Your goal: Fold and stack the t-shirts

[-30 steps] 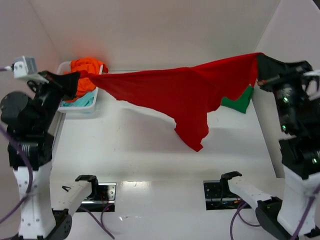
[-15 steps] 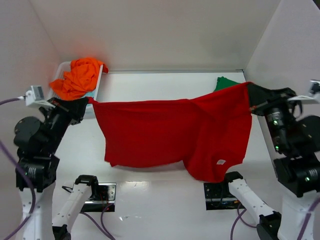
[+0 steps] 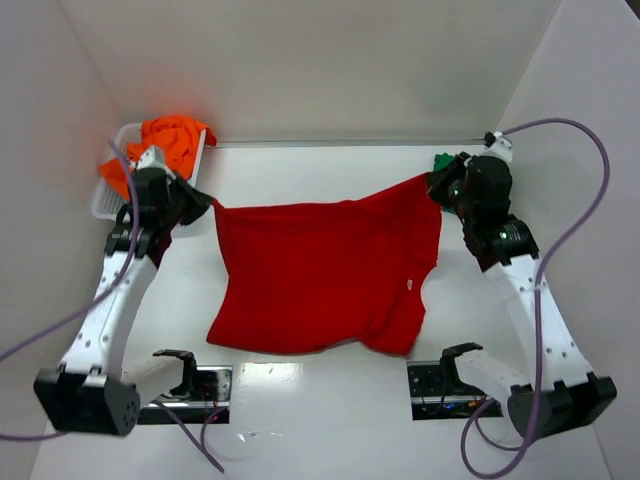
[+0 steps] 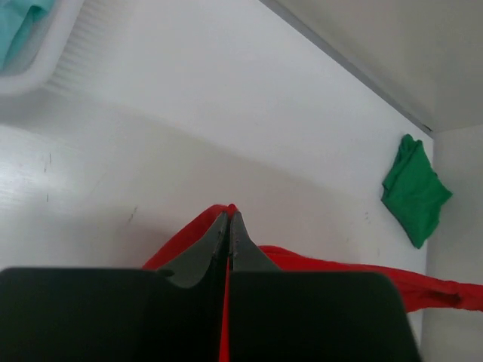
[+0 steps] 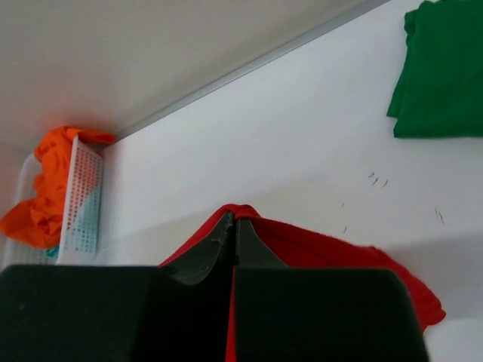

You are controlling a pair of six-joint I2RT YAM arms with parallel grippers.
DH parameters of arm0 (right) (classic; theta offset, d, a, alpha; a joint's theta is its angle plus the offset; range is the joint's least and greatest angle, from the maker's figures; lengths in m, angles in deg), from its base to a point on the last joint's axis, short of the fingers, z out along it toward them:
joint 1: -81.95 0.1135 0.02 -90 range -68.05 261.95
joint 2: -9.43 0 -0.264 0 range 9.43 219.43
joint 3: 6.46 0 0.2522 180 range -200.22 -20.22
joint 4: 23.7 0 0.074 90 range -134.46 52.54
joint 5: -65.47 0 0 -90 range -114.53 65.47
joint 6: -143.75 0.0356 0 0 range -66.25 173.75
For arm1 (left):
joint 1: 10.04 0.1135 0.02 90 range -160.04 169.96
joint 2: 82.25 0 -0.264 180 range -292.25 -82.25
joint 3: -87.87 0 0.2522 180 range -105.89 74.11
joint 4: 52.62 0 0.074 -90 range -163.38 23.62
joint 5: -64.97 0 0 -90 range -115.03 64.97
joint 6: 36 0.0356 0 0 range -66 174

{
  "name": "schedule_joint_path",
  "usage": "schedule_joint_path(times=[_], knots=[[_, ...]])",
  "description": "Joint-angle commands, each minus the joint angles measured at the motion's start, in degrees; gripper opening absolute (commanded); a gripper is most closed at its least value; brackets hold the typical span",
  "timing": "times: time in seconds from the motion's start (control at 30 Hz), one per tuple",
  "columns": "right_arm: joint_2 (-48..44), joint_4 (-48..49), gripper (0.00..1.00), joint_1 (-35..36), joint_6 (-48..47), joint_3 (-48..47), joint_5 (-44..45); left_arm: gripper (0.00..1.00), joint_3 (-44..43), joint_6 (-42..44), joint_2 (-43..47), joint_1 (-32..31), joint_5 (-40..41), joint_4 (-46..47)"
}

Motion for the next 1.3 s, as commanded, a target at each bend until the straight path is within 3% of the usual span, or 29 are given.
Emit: schedule_joint_path(times=[0.0, 0.27, 0.5, 0.63, 0.8, 0.9, 1.1, 1.17, 1.27], knots=[[9.07, 10.69, 0.00, -1.81, -2.29, -7.87, 3.02, 0.00, -13.27, 5.81, -12.14, 0.70, 2.59, 5.99], [26.40, 12.71, 0.00, -5.60, -2.91, -29.21, 1.09, 0.00, -34.08, 7.05, -28.23, 5.96, 1.37, 6.60], [28.09, 9.82, 0.00, -6.12, -4.66, -42.93, -0.67, 0.00, -44.66, 9.60, -29.14, 7.56, -1.97, 2.39], [17.22, 7.17, 0.00, -6.12, -4.67, -42.52, -0.67, 0.00, -41.69, 9.60, -19.04, 7.56, -4.17, 1.86], [-2.82, 1.91, 0.00, -6.12, -4.67, -30.05, -1.20, 0.00, -28.01, 7.75, 3.06, 7.56, -6.63, 0.62], [-12.74, -2.12, 0.00, -6.12, -3.18, -26.79, -4.00, 0.00, -24.29, 7.22, 14.59, 6.51, -5.50, -6.02], [-20.16, -12.76, 0.00, -6.12, -3.17, -38.08, -5.59, 0.00, -26.89, 3.27, 31.75, 2.02, 1.18, -11.32], [-18.24, -14.71, 0.00, -6.12, -3.88, -46.08, -5.59, 0.00, -31.10, 3.27, 33.53, 1.41, 4.33, -12.99], [-16.13, -14.71, 0.00, -6.12, -4.40, -48.92, -4.89, 0.00, -29.56, 2.57, 34.76, 0.62, 6.90, -11.77]])
